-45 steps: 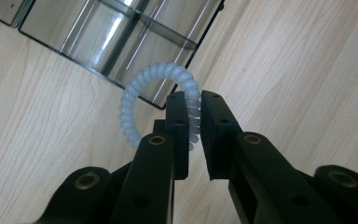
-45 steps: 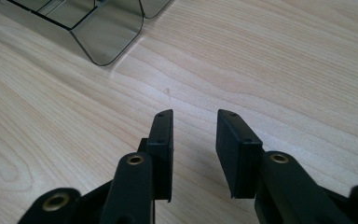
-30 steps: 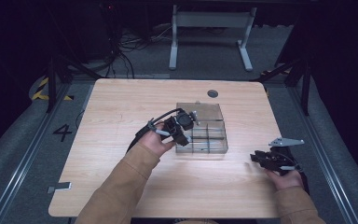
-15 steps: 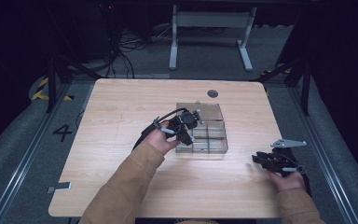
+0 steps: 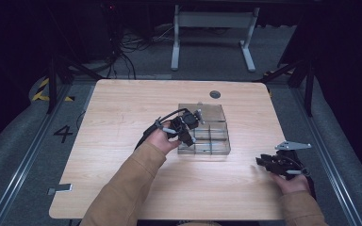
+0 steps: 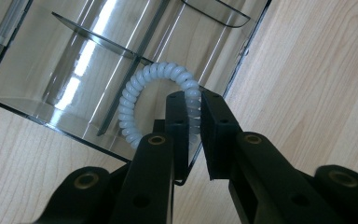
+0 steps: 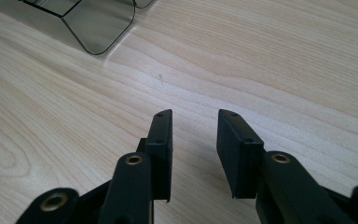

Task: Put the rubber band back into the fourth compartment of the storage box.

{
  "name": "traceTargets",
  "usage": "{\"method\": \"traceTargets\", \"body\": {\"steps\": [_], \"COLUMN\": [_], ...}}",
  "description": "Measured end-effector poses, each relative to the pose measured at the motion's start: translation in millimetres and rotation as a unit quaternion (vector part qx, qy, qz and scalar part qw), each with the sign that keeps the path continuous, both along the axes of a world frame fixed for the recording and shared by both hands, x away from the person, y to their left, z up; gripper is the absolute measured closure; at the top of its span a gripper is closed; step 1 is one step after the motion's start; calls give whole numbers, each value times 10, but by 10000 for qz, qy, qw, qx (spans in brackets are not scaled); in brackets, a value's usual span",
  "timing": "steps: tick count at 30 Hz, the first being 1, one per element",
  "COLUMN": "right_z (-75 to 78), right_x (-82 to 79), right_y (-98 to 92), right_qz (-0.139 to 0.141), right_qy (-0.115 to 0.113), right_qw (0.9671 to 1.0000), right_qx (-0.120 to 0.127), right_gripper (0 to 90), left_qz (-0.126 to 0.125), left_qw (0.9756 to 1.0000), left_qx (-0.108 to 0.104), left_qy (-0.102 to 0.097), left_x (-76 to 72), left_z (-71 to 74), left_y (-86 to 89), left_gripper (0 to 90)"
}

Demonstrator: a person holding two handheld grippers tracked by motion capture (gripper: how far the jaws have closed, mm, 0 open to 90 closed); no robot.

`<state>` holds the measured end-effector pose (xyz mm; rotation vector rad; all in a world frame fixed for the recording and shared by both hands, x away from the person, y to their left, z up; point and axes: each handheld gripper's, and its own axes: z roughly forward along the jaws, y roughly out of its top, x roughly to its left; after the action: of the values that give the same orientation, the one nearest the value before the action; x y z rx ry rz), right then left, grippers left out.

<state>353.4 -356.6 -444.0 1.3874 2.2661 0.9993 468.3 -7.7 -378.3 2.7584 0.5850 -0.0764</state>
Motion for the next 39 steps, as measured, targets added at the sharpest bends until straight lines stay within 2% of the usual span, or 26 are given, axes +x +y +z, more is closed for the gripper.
{"method": "traceTargets", "body": {"steps": [5, 11, 13, 14, 16, 26, 29, 32, 37, 39], "right_z": [-7, -9, -9, -9, -11, -15, -16, -14, -11, -5], "right_x": [-6, -11, -12, -12, -10, 5, 13, 22, 40, 52], "right_y": [-9, -12, -13, -13, -15, -1, 7, 10, 31, 49], "right_qz": [-14, -12, -12, -12, -17, 13, 21, 47, 70, 98], "right_qy": [-2, 3, 1, 2, 7, 26, 30, 25, 29, 18], "right_qw": [10000, 10000, 10000, 10000, 10000, 10000, 10000, 10000, 10000, 9999], "right_qx": [-9, -14, -10, -7, -7, -10, -2, 12, 47, 49], "right_gripper": [666, 666, 664, 663, 661, 659, 658, 657, 654, 652], "left_qz": [8, 97, 151, 164, 155, 278, 294, 315, 354, 366], "left_qw": [10000, 9998, 9999, 9998, 9998, 9995, 9993, 9989, 9982, 9983], "left_qx": [16, 82, -39, -61, -83, -154, -233, -347, -488, -461], "left_qy": [31, -120, -54, 9, 7, 7, 23, 58, 8, -8], "left_x": [12, 28, 40, 38, 37, 52, 60, 57, 6, -22], "left_z": [-23, -36, -30, -23, -18, -11, 1, 36, 127, 162], "left_y": [-12, -11, 6, 15, 24, 62, 77, 109, 183, 213], "left_gripper": [821, 801, 705, 680, 662, 632, 631, 625, 611, 599]}}
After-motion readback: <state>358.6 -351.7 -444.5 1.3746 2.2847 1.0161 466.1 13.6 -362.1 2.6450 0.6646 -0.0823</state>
